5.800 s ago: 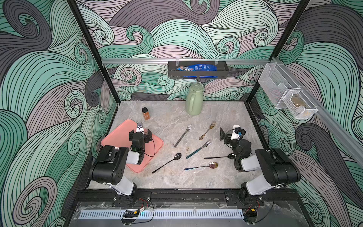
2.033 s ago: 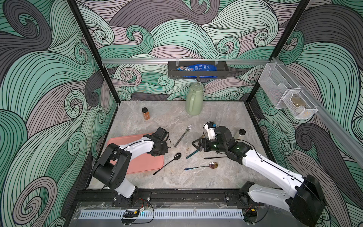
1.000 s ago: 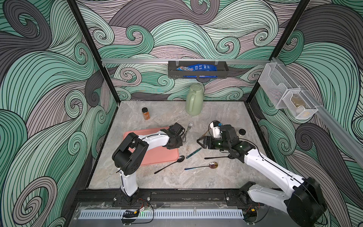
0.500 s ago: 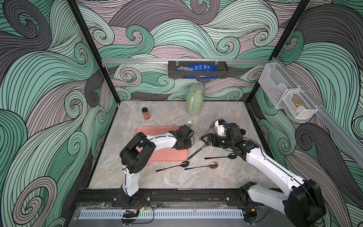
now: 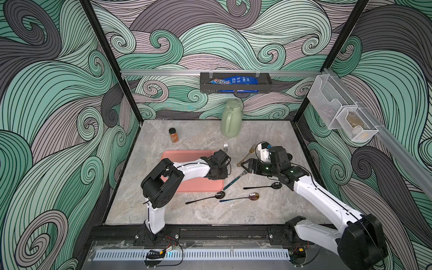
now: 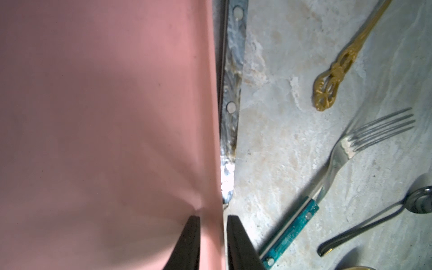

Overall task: Set the spoon and fork side by side
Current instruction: Move the tray to the center of the board.

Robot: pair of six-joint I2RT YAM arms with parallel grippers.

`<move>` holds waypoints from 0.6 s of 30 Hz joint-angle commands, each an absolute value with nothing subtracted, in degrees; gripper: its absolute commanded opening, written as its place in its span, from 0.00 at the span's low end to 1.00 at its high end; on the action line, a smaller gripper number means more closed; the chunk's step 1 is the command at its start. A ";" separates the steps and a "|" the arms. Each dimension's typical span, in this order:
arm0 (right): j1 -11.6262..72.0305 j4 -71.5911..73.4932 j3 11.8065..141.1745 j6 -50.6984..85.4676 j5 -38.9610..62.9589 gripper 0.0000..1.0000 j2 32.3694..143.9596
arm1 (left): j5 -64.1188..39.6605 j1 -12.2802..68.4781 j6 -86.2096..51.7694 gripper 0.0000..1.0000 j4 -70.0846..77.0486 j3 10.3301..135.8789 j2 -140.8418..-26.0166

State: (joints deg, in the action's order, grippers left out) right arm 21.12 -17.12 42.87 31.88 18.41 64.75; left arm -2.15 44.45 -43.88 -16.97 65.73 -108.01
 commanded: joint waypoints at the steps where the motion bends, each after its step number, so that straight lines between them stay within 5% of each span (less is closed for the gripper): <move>1: 20.75 -18.15 44.58 30.94 18.67 0.78 63.51 | -1.67 44.82 -42.44 0.23 -21.07 65.24 -108.15; 18: 14.05 -19.12 42.07 28.19 22.15 0.78 61.13 | -4.10 48.35 -47.32 0.08 -16.31 70.84 -115.09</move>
